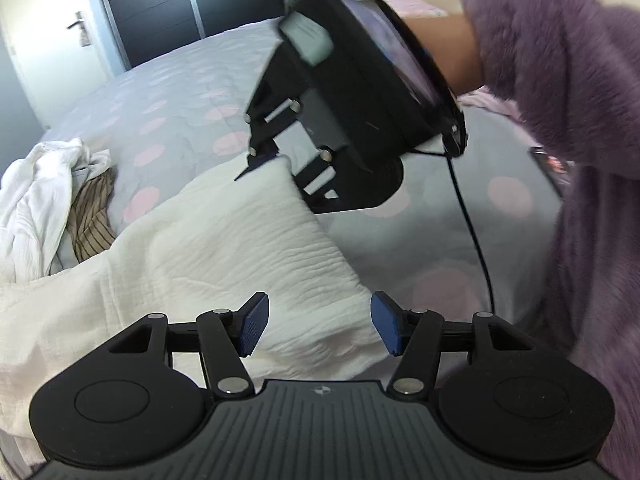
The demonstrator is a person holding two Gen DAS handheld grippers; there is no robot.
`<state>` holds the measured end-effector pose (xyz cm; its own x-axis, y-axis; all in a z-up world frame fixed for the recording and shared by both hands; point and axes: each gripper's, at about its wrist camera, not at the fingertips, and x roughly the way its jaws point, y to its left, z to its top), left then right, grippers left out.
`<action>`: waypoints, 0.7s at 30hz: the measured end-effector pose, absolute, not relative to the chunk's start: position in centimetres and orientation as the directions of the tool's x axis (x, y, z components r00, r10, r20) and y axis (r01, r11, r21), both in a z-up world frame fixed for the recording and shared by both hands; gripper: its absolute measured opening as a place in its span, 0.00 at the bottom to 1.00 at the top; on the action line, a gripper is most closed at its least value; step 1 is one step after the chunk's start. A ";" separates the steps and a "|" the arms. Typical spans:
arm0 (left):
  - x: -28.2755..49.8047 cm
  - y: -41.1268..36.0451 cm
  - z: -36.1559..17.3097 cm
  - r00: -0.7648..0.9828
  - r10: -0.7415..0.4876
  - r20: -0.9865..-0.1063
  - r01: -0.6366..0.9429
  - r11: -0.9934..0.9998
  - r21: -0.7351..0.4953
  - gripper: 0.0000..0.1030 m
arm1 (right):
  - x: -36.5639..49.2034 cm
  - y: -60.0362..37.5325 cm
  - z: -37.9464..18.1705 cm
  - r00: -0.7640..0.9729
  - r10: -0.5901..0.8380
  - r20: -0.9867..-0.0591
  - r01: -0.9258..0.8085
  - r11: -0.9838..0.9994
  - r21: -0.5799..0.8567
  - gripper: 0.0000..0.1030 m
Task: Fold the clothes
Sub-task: 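Grasp another cream garment edge with the right gripper while the left gripper keeps holding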
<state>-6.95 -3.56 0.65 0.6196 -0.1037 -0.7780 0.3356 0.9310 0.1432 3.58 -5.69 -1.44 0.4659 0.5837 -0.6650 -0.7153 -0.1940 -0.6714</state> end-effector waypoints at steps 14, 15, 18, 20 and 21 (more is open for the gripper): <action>-5.6 -10.8 -3.6 0.710 0.277 -0.647 0.120 0.858 0.499 0.57 | 4.5 -5.0 -0.3 0.416 0.580 -0.701 -0.835 -0.061 -0.547 0.12; -5.4 -10.8 -4.1 0.706 0.297 -0.642 0.103 0.855 0.509 0.57 | 4.5 -5.1 -0.2 0.409 0.582 -0.702 -0.844 -0.050 -0.533 0.12; -5.0 -10.6 -5.3 0.680 0.351 -0.644 0.069 0.843 0.533 0.57 | 4.8 -5.2 0.2 0.392 0.589 -0.707 -0.868 -0.019 -0.497 0.12; -5.1 -10.2 -5.9 0.660 0.352 -0.663 0.095 0.837 0.539 0.57 | 4.9 -5.3 0.5 0.383 0.596 -0.706 -0.877 -0.006 -0.481 0.12; -5.2 -9.7 -5.9 0.658 0.345 -0.669 0.101 0.840 0.533 0.55 | 4.9 -5.4 0.7 0.378 0.601 -0.704 -0.881 -0.001 -0.473 0.12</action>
<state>-5.16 -9.68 -5.90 0.6581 0.3454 -0.6690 0.1013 0.8398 0.5333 4.86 -5.40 0.69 0.3779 0.6010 -0.7043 -0.8809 -0.0007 -0.4732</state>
